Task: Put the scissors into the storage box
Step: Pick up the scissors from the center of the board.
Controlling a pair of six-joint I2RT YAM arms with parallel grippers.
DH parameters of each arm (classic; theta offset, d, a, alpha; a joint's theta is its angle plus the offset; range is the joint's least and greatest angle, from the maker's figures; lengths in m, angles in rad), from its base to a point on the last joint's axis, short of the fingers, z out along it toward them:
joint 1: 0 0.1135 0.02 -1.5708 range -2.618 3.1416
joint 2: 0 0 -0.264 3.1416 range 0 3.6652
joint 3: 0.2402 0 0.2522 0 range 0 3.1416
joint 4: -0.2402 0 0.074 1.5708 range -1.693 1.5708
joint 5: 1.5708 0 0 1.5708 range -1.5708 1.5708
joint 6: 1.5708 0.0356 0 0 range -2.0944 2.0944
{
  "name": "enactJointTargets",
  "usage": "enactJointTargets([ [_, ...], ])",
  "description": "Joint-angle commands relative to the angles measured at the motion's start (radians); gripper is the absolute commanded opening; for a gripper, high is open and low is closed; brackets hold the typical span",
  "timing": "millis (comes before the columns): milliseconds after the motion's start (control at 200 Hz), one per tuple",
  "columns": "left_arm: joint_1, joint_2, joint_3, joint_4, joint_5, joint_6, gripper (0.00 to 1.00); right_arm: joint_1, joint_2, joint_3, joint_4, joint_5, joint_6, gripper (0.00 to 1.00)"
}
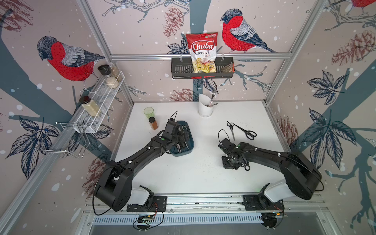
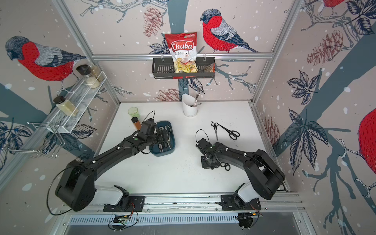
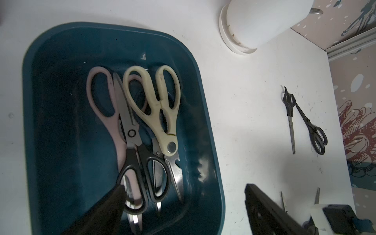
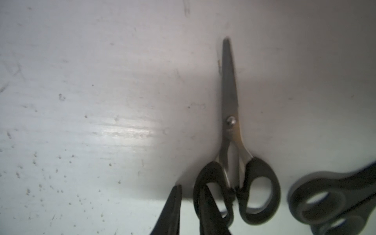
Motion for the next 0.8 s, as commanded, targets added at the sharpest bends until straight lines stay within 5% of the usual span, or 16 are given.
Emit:
enactJointTargets([
  [0, -0.003, -0.009, 0.0, -0.004, -0.021, 0.005, 0.95, 0.006, 0.021, -0.011, 0.019, 0.02, 0.013, 0.2],
  [795, -0.002, -0.023, 0.017, -0.021, -0.048, 0.017, 0.95, 0.008, 0.062, -0.043, 0.085, -0.007, 0.03, 0.0],
])
